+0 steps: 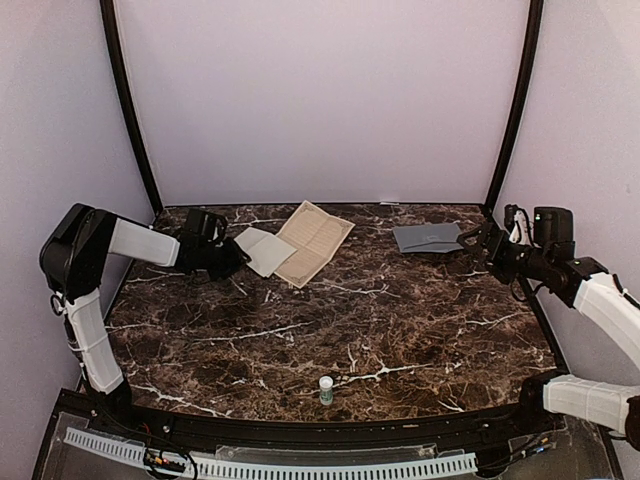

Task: Place the letter into the envelope and seal it
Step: Pick up the letter from the center of the board.

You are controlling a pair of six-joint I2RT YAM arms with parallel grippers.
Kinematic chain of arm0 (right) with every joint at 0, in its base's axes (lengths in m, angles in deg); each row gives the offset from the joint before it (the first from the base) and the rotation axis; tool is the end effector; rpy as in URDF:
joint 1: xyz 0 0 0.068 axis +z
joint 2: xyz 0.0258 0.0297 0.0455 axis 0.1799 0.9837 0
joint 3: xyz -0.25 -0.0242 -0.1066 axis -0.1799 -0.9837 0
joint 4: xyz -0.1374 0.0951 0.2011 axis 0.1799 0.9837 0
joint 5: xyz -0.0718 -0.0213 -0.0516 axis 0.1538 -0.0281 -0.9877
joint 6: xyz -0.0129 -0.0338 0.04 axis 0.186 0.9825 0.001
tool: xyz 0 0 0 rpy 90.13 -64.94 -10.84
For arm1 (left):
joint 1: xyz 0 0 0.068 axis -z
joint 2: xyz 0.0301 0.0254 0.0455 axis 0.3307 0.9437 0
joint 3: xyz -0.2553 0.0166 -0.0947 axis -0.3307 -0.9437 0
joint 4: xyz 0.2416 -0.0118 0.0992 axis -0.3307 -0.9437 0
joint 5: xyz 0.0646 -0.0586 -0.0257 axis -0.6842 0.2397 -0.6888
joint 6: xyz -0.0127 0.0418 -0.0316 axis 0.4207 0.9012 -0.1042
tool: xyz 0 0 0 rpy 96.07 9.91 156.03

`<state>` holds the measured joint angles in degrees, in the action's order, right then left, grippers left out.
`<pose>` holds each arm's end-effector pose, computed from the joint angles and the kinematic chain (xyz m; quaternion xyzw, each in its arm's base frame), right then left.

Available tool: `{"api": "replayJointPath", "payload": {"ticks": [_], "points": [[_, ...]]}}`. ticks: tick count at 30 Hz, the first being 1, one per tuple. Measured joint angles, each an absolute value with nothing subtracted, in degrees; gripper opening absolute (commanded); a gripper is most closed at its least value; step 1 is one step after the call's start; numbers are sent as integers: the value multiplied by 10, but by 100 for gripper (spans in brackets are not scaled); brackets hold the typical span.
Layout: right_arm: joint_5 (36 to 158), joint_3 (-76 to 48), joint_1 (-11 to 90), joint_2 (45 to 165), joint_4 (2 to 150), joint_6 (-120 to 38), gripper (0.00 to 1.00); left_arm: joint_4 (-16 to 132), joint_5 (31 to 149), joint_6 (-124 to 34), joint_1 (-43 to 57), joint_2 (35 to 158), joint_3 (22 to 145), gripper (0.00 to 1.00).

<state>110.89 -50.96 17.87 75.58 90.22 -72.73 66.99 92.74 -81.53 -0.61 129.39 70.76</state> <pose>0.2003 0.0395 0.2736 0.1342 0.8361 0.3444 0.4053 0.3714 -0.1329 0.1505 -0.1832 0.8771 -0.3105 0.3173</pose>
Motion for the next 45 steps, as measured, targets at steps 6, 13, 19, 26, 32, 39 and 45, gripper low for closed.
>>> {"api": "replayJointPath", "payload": {"ticks": [6, 13, 19, 26, 32, 39, 45], "points": [[1109, -510, 179, 756, 902, -727, 94, 670, 918, -816, -8, 1298, 719, 35], [1109, -510, 179, 757, 902, -725, 94, 674, 915, -821, -14, 1317, 735, 33], [1109, -510, 179, 757, 904, -723, 94, 674, 915, -823, -23, 1337, 750, 33], [1109, -510, 179, 757, 907, -722, 94, 674, 916, -826, -28, 1343, 763, 33], [1108, -510, 179, 757, 912, -720, 94, 678, 920, -830, -31, 1366, 780, 31], [1108, -510, 179, 758, 922, -716, 94, 683, 925, -841, -31, 1377, 783, 30], [1108, -510, 179, 765, 924, -710, 94, 703, 929, -854, -31, 1377, 784, 29]]}}
